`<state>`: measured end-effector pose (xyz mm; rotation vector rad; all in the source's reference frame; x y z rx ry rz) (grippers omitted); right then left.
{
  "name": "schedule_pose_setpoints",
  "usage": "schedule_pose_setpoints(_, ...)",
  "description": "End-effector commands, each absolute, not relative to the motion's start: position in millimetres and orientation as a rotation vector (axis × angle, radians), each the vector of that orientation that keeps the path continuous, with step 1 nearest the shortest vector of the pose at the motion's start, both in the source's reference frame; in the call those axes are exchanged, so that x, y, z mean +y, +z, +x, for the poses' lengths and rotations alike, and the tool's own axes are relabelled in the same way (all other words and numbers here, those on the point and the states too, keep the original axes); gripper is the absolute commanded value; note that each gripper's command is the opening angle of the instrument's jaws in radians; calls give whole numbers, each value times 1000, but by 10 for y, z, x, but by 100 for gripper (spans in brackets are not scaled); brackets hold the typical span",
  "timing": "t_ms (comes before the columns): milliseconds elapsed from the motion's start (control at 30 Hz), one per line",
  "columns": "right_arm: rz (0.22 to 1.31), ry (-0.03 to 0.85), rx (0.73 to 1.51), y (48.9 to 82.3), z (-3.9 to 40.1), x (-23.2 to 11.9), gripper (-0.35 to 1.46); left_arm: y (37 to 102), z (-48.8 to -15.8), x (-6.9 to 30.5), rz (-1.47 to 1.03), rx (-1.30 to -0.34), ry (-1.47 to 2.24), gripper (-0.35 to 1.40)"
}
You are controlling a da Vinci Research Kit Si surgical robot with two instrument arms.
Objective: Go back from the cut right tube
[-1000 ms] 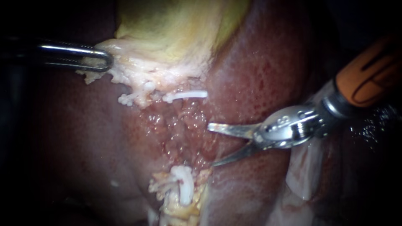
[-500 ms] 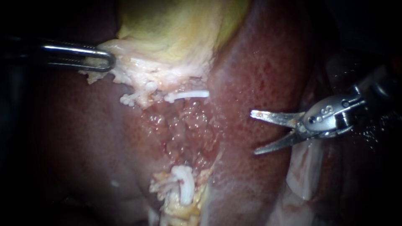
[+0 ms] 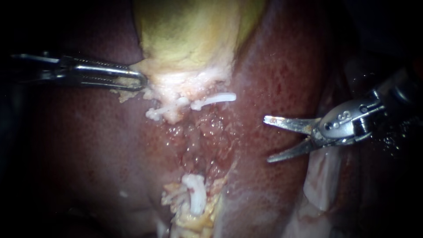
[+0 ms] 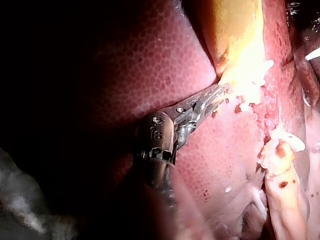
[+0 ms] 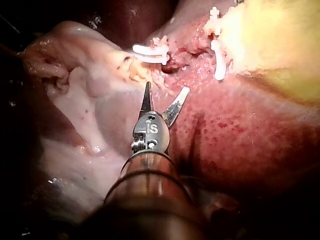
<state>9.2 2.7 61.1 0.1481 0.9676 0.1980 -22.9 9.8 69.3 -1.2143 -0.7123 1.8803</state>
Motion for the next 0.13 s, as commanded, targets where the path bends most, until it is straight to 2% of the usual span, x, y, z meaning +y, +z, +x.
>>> schedule_pose_setpoints(33, 148, 198, 968, 611, 92, 27, 145, 692, -228, 99, -1214, -715, 1881, -35)
schedule_pose_setpoints(133, 164, 190, 978, 611, 94, 27, 145, 690, -227, 99, -1215, -718, 1882, -35)
